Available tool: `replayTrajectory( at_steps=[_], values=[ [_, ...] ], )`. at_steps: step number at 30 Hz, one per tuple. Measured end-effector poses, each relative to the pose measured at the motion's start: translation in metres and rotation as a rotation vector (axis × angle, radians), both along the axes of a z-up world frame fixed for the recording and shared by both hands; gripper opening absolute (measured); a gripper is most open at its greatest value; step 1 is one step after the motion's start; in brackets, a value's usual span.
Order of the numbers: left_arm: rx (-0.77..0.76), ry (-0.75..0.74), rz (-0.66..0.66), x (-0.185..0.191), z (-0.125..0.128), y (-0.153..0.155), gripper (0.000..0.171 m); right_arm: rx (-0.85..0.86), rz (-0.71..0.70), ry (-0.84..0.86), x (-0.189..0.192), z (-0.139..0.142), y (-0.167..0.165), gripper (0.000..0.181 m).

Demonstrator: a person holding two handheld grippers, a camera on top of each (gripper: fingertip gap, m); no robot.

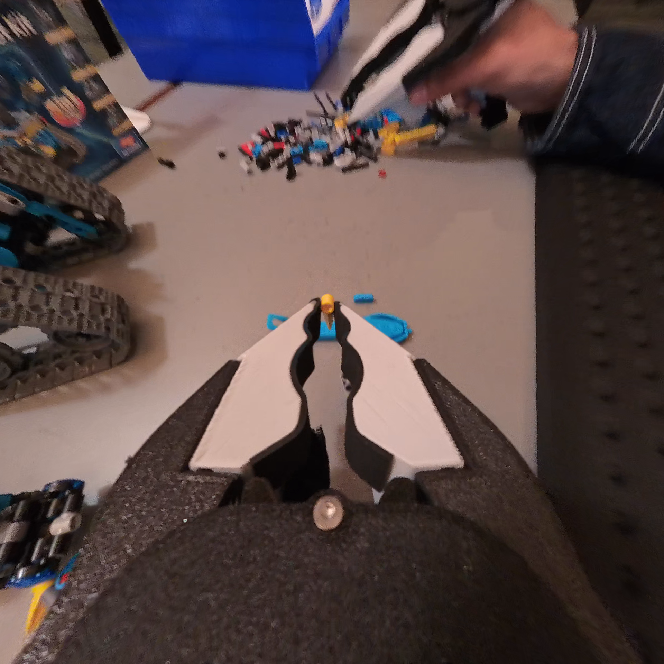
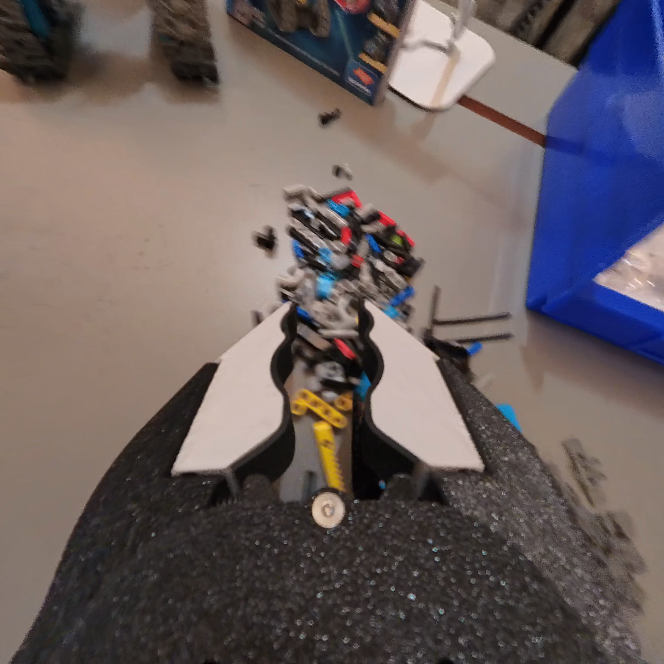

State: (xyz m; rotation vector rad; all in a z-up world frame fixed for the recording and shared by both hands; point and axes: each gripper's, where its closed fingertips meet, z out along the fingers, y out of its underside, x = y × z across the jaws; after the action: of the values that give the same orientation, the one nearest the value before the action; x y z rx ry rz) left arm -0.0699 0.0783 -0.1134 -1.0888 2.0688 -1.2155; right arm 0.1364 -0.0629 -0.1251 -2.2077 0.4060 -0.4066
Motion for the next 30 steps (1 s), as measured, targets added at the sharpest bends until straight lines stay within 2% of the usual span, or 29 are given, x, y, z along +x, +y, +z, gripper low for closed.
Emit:
replayTrajectory(
  at_steps=[2,5,7,9,12,15,19,22,25,26,27,30],
  values=[
    [0.039,0.024,-0.019,-0.009,-0.004,0.002,0.006,0.104,0.162,0.029,-0.045,0.018,0.035,0.031],
    [0.127,-0.001,-0.042,-0.023,-0.007,0.0,0.006,0.262,0.604,0.287,-0.166,0.033,0.089,0.032],
    [0.143,-0.002,-0.049,-0.03,-0.01,-0.004,0.006,0.276,0.706,0.427,-0.211,0.028,0.109,0.034],
    [0.103,0.008,-0.074,-0.037,-0.009,-0.012,0.006,0.202,0.779,0.429,-0.236,0.016,0.119,0.032],
    [0.039,0.019,-0.113,-0.043,-0.004,-0.022,0.006,0.163,0.844,0.253,-0.251,0.012,0.126,0.027],
    [0.001,0.035,-0.127,-0.043,-0.002,-0.026,0.006,0.181,0.891,0.171,-0.258,0.018,0.125,0.025],
    [0.041,0.111,-0.173,-0.051,-0.018,-0.029,0.006,0.153,1.001,-0.06,-0.269,0.016,0.117,0.013],
    [0.092,0.222,-0.227,-0.062,-0.038,-0.031,0.006,0.085,0.973,-0.02,-0.262,0.0,0.115,0.019],
    [0.148,0.246,-0.244,-0.063,-0.047,-0.035,0.005,0.054,0.962,0.045,-0.259,-0.007,0.115,0.025],
    [0.155,0.229,-0.241,-0.062,-0.045,-0.036,0.008,0.052,0.959,0.056,-0.259,-0.008,0.114,0.024],
    [0.131,0.22,-0.24,-0.062,-0.041,-0.037,0.021,0.049,0.961,0.07,-0.26,-0.009,0.113,0.024],
    [-0.028,0.166,-0.19,-0.057,-0.014,-0.029,0.028,0.031,0.968,0.09,-0.262,-0.013,0.111,0.021]
  ],
)
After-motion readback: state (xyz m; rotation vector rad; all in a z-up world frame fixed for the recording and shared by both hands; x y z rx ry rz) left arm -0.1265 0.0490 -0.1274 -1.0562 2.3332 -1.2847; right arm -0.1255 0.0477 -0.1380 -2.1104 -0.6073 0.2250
